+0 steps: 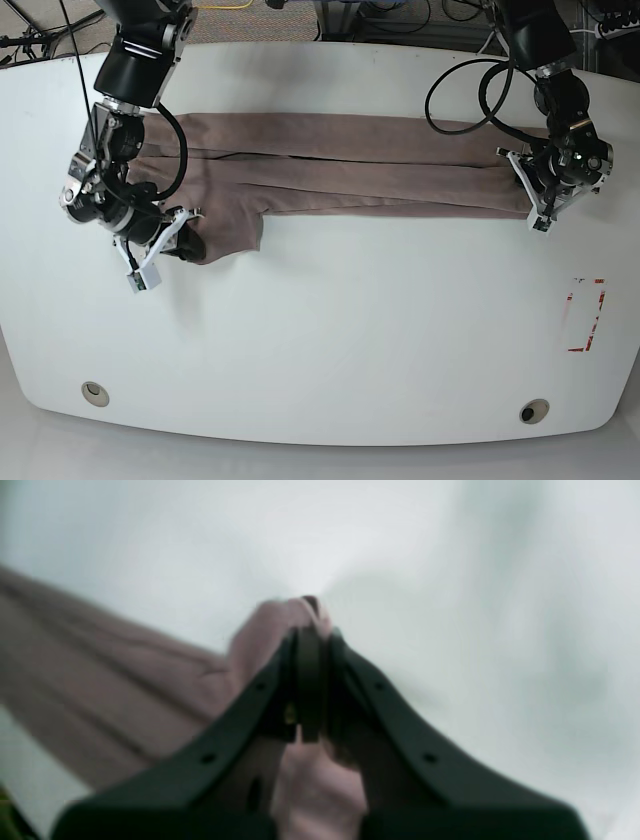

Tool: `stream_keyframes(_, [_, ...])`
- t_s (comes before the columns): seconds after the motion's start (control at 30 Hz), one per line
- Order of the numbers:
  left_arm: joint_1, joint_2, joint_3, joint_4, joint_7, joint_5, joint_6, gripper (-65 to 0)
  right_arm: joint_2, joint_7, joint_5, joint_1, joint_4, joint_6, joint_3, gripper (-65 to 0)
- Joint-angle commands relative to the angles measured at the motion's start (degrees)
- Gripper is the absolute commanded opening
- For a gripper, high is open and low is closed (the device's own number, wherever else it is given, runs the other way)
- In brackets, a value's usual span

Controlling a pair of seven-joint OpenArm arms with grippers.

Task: Fold the T-shirt properly
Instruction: 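Grasp the loose sleeve flap with the right gripper, then fold the flap over onto the strip with the right gripper and release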

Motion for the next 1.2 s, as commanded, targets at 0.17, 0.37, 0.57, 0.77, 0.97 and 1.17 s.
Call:
stream_keyframes(0.17, [0.9, -0.1, 2.1, -0.5, 2.8, 2.6, -0.2, -49.9, 1.4, -6.3, 22.8, -7.8, 8.1, 0.0, 0.7, -65.0])
stream_keyframes(0.37, [0.9, -0.1, 2.1, -0.5, 2.8, 2.6, -0.2, -49.9, 1.4, -9.4, 29.9, -13.1, 10.7, 0.0, 0.7, -65.0])
stream_keyframes(0.57, [0.9, 0.0, 2.1, -0.5, 2.8, 2.7, -0.2, -49.9, 1.3, -10.3, 34.7, -17.4, 11.5, 0.0, 0.6, -65.0])
stream_keyframes(0.77, [0.9, 0.1, 2.1, -0.8, 2.8, 2.7, -0.2, -49.9, 1.3, -11.2, 35.2, -20.0, 13.5, 0.0, -1.5, -58.0])
stream_keyframes(0.97, [0.9, 0.1, 2.2, -0.8, 2.8, 2.7, -0.2, -49.9, 2.9, -11.5, 35.2, -20.6, 13.6, 0.0, -5.8, -29.6])
stream_keyframes(1.17, [0.9, 0.1, 3.5, -0.7, 2.8, 2.7, -0.2, -49.9, 5.1, -10.8, 35.0, -22.4, 14.7, 0.0, -6.4, -6.0])
